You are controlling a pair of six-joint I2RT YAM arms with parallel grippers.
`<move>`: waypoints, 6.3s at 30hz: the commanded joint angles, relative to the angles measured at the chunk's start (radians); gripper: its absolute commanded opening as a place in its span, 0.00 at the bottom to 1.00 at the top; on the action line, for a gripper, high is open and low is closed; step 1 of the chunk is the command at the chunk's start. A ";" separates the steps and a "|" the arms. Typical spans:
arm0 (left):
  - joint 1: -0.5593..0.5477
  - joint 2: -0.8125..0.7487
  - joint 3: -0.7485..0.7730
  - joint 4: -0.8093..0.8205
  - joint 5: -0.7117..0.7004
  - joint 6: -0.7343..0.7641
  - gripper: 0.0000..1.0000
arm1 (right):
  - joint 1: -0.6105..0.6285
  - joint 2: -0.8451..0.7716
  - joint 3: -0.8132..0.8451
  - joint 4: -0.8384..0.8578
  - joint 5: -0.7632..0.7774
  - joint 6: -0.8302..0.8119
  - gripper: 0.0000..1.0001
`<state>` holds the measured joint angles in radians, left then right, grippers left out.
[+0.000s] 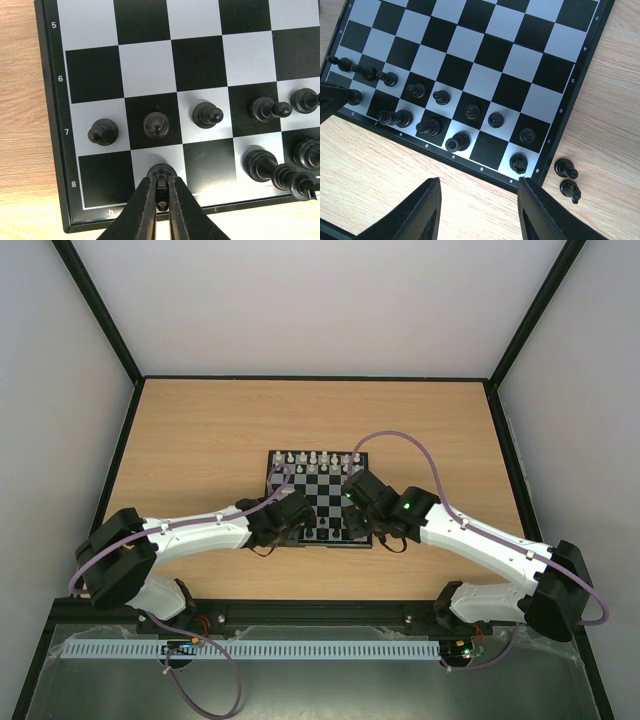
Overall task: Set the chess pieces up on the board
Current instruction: Place the chess piece on the chessboard, then pick up the chess piece at the center of the board, then place the chess piece on the chessboard.
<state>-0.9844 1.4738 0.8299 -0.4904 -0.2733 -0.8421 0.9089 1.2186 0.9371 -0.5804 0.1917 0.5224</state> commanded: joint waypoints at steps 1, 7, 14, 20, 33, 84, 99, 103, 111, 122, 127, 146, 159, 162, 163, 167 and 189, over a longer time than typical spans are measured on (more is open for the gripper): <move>-0.007 0.007 -0.009 -0.021 -0.014 -0.009 0.07 | -0.006 -0.019 -0.018 -0.029 0.005 -0.011 0.43; -0.007 0.006 -0.008 -0.023 -0.010 -0.011 0.09 | -0.006 -0.022 -0.019 -0.027 0.005 -0.010 0.43; -0.008 -0.001 -0.012 -0.024 -0.006 -0.015 0.12 | -0.006 -0.022 -0.023 -0.024 0.003 -0.011 0.43; -0.009 0.000 -0.013 -0.025 -0.004 -0.018 0.16 | -0.006 -0.023 -0.022 -0.023 0.000 -0.012 0.43; -0.014 -0.169 0.036 -0.119 -0.055 -0.025 0.40 | -0.006 -0.016 -0.019 -0.031 0.013 -0.006 0.44; 0.233 -0.478 -0.108 0.094 0.096 0.230 0.99 | -0.208 0.099 -0.242 0.073 0.055 0.263 0.22; 0.235 -0.472 -0.106 0.093 0.102 0.217 1.00 | -0.218 0.109 -0.254 0.096 0.021 0.234 0.10; 0.234 -0.476 -0.105 0.089 0.099 0.214 1.00 | -0.219 0.050 -0.236 0.044 -0.006 0.236 0.07; 0.234 -0.473 -0.107 0.088 0.098 0.208 1.00 | -0.214 -0.107 -0.149 -0.097 -0.049 0.231 0.05; 0.234 -0.478 -0.108 0.077 0.078 0.199 1.00 | -0.098 -0.016 0.003 -0.137 -0.065 0.202 0.04; 0.236 -0.482 -0.109 0.070 0.070 0.194 0.99 | -0.033 0.084 0.057 -0.142 -0.061 0.185 0.03; 0.240 -0.511 -0.120 0.044 0.054 0.173 1.00 | -0.010 0.279 0.068 -0.061 -0.040 0.144 0.03; 0.242 -0.530 -0.127 0.033 0.051 0.174 1.00 | -0.011 0.356 0.070 -0.016 -0.009 0.141 0.03; 0.242 -0.531 -0.127 0.032 0.051 0.174 0.99 | -0.011 0.361 0.070 -0.016 0.000 0.142 0.03; 0.242 -0.533 -0.127 0.032 0.051 0.173 1.00 | -0.010 0.362 0.069 -0.016 0.000 0.141 0.03; 0.242 -0.535 -0.131 0.032 0.052 0.172 1.00 | -0.012 0.366 0.068 -0.016 0.000 0.142 0.03; 0.242 -0.537 -0.138 0.038 0.056 0.166 0.99 | -0.011 0.347 0.071 -0.026 -0.011 0.138 0.16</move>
<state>-0.7475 0.9501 0.7052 -0.4408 -0.2104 -0.6662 0.8917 1.5730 0.9882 -0.5705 0.1699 0.6643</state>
